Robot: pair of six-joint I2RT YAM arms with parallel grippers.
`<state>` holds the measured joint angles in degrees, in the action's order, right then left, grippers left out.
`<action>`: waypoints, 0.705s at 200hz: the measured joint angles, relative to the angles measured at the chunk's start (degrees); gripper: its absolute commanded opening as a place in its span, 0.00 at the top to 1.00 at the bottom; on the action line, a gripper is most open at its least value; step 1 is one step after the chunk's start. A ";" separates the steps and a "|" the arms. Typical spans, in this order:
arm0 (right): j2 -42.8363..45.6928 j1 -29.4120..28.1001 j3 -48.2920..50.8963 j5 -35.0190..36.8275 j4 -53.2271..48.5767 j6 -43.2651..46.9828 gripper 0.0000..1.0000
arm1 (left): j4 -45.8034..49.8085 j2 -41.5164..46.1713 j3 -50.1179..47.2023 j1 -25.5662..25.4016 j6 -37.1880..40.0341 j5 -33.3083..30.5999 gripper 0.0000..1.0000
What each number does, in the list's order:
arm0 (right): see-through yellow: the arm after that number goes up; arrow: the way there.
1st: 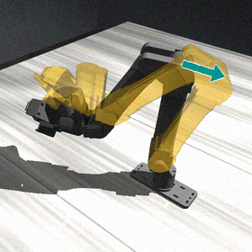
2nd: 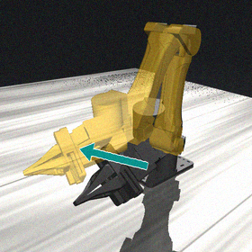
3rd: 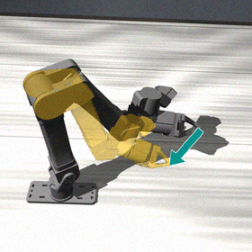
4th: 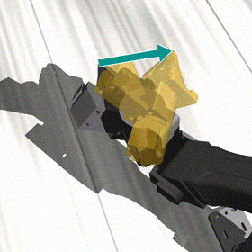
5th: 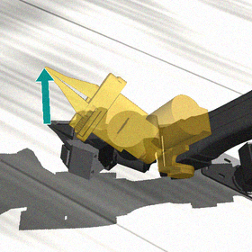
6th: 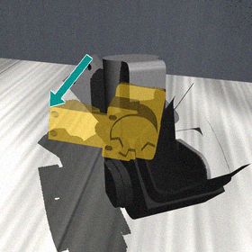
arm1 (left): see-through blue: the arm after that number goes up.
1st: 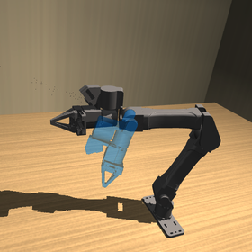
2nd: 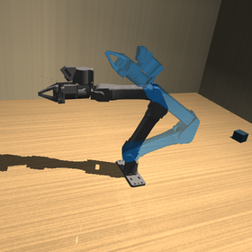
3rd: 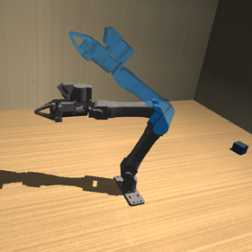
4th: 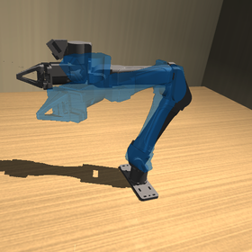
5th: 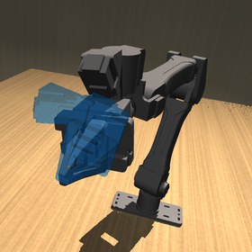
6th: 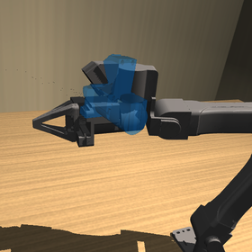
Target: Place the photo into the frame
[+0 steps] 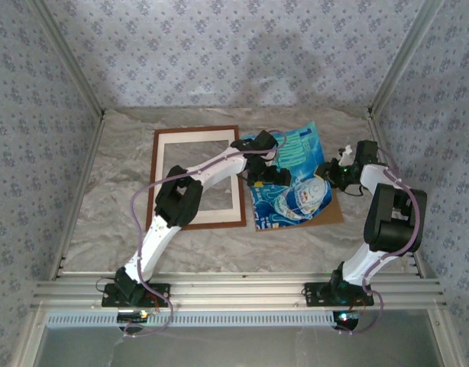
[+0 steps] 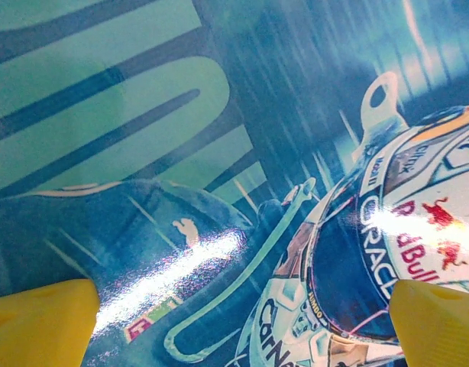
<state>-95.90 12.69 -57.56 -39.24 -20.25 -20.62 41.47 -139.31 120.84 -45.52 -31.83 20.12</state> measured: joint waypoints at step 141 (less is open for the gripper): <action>3.17 -0.02 0.83 1.75 -4.42 -1.22 1.00 | 7.43 0.02 2.51 -0.44 9.01 -4.92 0.01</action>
<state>-92.73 12.67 -56.73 -37.50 -24.67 -21.85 48.90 -139.28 123.35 -45.95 -22.83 15.20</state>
